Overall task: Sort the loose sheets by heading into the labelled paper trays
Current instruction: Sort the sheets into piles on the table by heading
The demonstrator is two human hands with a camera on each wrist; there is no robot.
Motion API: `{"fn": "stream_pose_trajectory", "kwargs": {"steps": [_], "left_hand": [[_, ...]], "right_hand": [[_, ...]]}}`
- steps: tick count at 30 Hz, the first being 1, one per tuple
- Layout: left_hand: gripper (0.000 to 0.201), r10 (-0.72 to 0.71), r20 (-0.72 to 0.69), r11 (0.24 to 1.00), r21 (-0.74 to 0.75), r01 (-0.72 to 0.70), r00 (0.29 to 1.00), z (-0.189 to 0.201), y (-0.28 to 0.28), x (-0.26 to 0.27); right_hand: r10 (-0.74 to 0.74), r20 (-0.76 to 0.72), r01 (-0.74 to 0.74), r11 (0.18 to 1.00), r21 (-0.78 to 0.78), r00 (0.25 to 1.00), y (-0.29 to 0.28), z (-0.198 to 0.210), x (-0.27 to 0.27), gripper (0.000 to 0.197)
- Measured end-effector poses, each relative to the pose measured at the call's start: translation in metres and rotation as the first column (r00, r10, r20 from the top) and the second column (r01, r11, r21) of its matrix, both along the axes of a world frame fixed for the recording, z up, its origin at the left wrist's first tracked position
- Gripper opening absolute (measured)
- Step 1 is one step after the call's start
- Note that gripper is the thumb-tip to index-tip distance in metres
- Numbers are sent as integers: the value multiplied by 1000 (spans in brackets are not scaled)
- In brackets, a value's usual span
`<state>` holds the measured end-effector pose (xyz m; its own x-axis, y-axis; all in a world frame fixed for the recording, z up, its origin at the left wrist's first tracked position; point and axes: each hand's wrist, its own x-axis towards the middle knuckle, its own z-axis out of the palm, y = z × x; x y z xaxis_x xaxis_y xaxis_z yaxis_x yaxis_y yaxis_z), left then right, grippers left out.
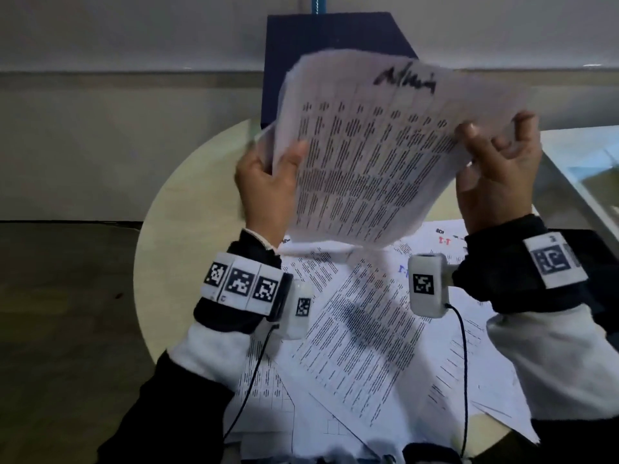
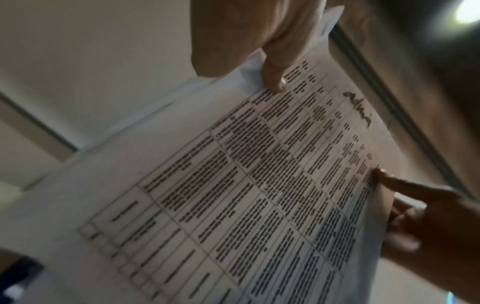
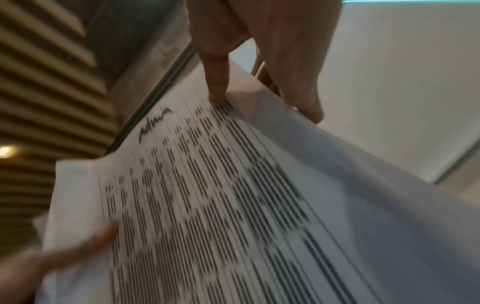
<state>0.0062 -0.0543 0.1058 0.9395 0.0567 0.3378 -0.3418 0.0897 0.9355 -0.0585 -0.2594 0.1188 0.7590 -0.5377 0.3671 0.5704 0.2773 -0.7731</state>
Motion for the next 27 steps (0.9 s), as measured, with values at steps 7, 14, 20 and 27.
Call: {"fn": "stream_pose_trajectory", "kwargs": {"steps": [7,14,20,27], "left_hand": [[30,-103,-88,986,-137,91,991,-8,8,-15],[50,-217,-408,975,-134,177,887,-61,-4,-36],[27,-243,-247,963,-179,202,938,-28,-7,-18],[59,-358,-482,888,88,451,800,-63,8,-24]], "right_hand": [[-168,-139,137,968,-212,976,14,-27,-10,26],[-237,-377,148,957,-249,896,18,-79,-23,24],[-219,-172,192,968,-159,960,4,-49,-19,23],[-98,-448,24,985,-169,889,6,-84,-31,50]]}}
